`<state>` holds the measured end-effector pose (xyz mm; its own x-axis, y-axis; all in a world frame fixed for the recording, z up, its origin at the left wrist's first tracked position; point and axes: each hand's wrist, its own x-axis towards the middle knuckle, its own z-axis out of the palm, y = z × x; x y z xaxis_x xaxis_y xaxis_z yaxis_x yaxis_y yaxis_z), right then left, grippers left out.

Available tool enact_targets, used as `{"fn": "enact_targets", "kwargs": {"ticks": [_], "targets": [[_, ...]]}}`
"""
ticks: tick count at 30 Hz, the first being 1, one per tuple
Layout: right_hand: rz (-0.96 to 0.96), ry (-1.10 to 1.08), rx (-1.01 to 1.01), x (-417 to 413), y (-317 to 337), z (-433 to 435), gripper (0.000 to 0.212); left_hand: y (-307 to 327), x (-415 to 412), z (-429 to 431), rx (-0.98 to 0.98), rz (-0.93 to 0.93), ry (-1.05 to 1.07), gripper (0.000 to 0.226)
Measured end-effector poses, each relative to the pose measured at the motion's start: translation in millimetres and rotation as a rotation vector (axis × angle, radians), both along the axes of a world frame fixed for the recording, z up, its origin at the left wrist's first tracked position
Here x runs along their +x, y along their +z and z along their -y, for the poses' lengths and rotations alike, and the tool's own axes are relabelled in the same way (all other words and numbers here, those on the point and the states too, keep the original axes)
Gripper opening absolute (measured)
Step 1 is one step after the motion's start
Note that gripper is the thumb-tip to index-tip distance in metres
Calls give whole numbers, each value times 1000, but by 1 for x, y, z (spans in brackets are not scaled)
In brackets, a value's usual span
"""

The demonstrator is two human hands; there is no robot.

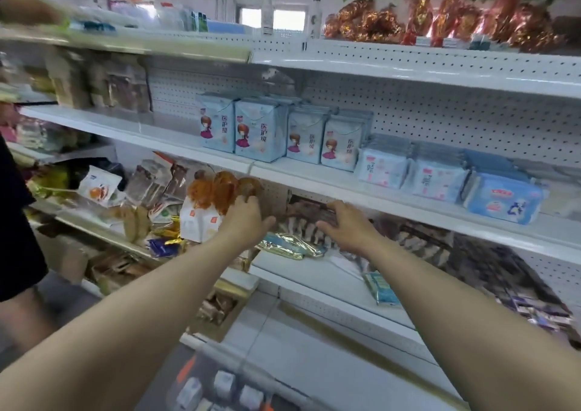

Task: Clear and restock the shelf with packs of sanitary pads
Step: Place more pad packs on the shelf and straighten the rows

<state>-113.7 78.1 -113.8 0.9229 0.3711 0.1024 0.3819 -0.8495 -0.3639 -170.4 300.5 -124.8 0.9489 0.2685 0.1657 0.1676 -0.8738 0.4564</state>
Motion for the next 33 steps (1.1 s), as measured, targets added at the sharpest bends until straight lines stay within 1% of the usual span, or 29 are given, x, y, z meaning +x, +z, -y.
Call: {"fn": "enact_targets", "kwargs": {"ticks": [3, 6, 8, 10, 18, 22, 25, 27, 29, 32, 33], "targets": [[-36, -9, 12, 15, -26, -44, 53, -19, 20, -43, 11, -54, -20, 61], [-93, -3, -7, 28, -59, -77, 55, -45, 37, -73, 21, -104, -41, 59], [-128, 5, -57, 34, -81, -94, 60, -69, 46, -88, 27, -121, -41, 62], [-168, 34, -90, 41, -105, -108, 62, -96, 52, -99, 13, -150, -18, 59], [-376, 126, -127, 86, -224, -150, 59, -208, 67, -142, -44, -329, 65, 54], [-539, 146, -135, 96, -308, -164, 61, -279, 72, -161, -94, -439, 109, 54], [-667, 149, -195, 93, -376, -168, 59, -344, 77, -171, -96, -562, 119, 54], [-747, 135, -237, 93, -425, -171, 55, -392, 83, -178, -126, -620, 134, 57], [-808, 106, -260, 94, -476, -174, 50, -444, 89, -184, -161, -668, 124, 54], [-881, 36, -307, 98, -556, -178, 33, -528, 96, -190, -186, -722, 107, 51], [-893, 19, -325, 99, -582, -179, 35, -558, 97, -192, -191, -738, 99, 50]]}}
